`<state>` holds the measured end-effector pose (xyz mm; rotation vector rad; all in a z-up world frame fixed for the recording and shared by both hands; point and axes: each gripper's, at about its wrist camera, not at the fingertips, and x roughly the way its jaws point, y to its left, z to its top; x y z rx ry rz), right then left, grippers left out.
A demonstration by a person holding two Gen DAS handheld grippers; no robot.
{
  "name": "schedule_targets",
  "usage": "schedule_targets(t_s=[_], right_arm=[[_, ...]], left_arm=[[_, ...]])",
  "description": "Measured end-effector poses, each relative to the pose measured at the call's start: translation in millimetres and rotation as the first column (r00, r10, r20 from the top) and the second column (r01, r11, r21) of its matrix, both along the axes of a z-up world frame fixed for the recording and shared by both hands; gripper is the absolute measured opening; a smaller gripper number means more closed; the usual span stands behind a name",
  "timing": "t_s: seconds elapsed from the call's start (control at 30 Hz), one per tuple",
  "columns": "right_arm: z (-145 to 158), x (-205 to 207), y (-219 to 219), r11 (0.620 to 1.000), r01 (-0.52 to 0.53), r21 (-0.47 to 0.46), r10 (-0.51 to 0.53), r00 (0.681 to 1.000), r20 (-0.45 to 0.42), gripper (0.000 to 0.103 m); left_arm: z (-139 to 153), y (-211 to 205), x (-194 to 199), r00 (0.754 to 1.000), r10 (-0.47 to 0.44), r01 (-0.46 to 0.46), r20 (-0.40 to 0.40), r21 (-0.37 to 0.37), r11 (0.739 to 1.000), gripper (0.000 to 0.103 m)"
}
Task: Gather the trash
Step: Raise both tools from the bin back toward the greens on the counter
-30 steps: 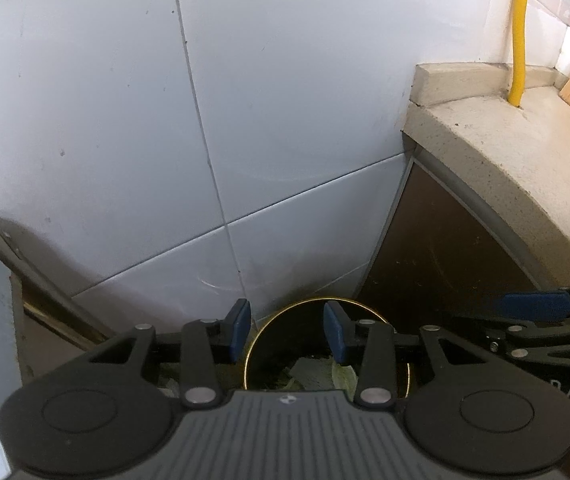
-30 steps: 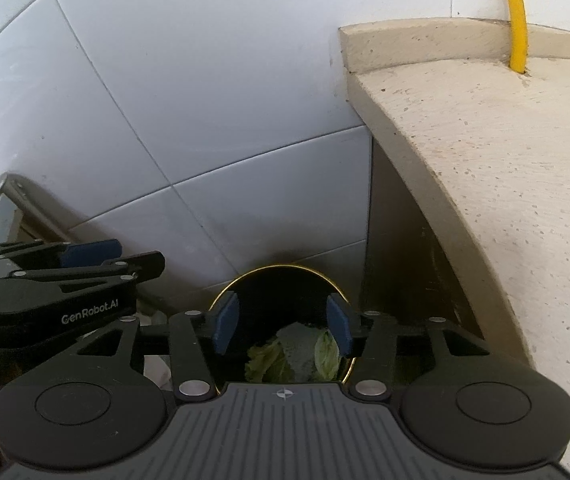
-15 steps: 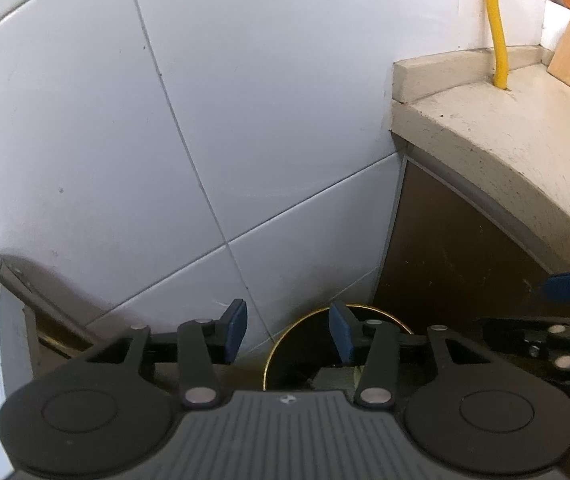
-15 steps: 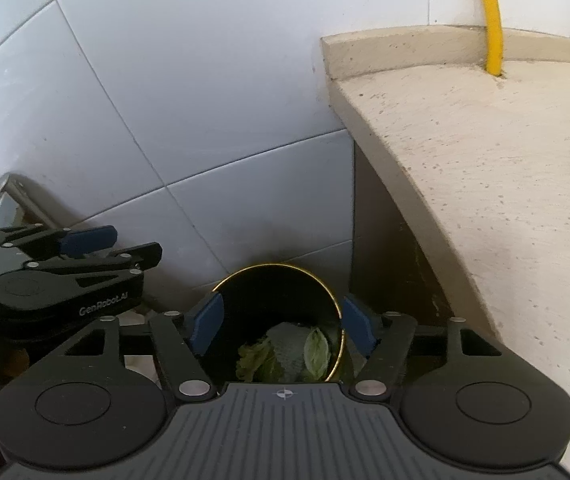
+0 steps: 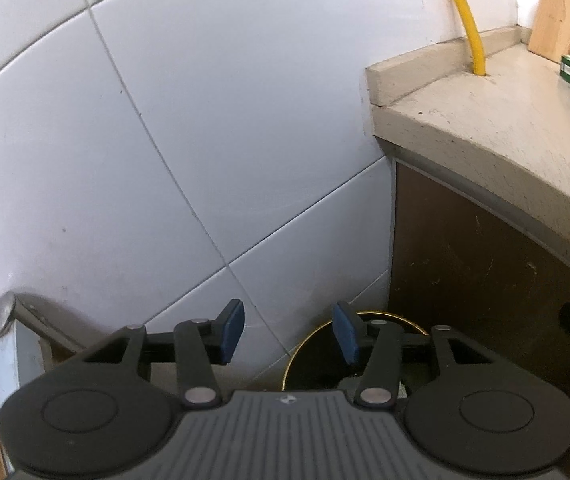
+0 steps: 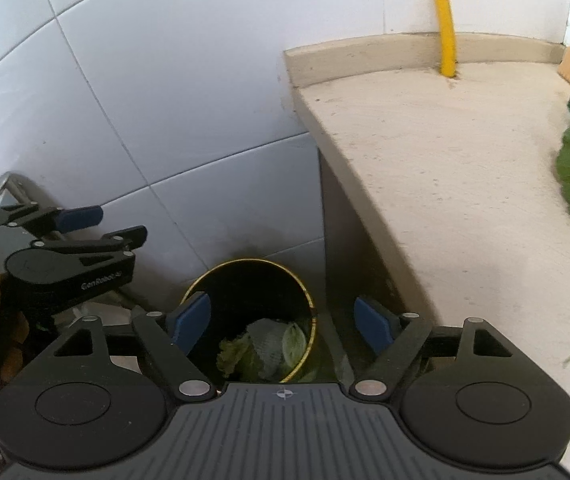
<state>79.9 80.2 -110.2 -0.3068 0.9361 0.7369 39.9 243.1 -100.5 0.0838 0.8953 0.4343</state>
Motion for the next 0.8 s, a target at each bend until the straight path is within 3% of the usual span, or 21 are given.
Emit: schedule_targets(t_s=[0.6, 0.8], right_arm=[[29.7, 34.5, -78.0, 0.996, 0.085, 0.027, -0.086, 0.996, 0.025, 0.085], [36.8, 38.9, -94.3, 0.991, 0.117, 0.059, -0.119, 0.992, 0.032, 0.085]], left_arm=[[-5.7, -29.8, 6.3, 0.998, -0.053, 0.056, -0.044, 0.048, 0.997, 0.05], [1.7, -47.8, 15.5, 0.997, -0.076, 0.076, -0.028, -0.013, 0.997, 0.052]])
